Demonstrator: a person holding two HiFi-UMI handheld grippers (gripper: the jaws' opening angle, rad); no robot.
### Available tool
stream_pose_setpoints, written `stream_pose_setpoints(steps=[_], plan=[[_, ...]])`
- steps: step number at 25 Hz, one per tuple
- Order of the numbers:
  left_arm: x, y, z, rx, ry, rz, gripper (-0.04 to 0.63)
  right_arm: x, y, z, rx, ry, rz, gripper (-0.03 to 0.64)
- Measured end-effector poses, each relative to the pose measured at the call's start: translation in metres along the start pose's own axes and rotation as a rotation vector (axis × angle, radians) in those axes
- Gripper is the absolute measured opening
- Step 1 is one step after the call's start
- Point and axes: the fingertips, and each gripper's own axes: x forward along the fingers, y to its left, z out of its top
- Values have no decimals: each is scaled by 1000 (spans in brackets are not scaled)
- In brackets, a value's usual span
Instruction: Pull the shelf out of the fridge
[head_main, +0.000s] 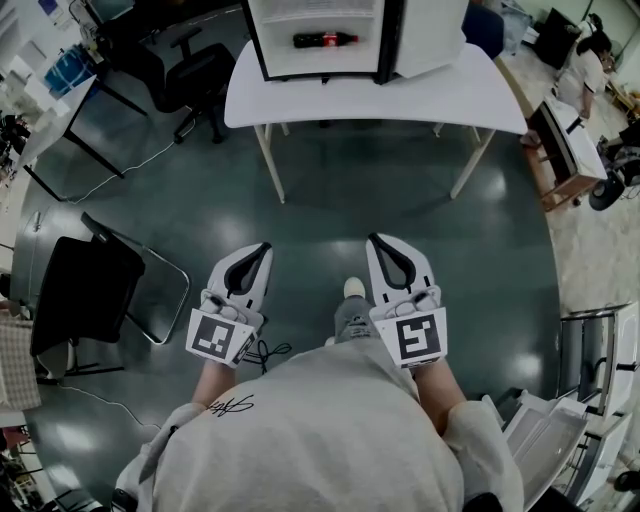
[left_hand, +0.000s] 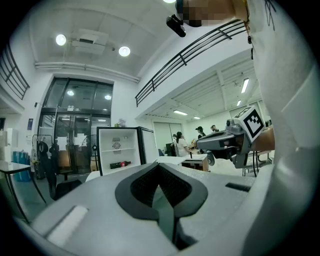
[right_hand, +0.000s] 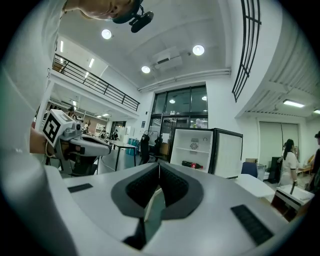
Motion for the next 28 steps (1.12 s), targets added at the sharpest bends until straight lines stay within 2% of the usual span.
stream_pose_setpoints(steps=[28], plan=[[131,81,17,-1,-1,38,5,122,-101,11,-23,-2,44,12]])
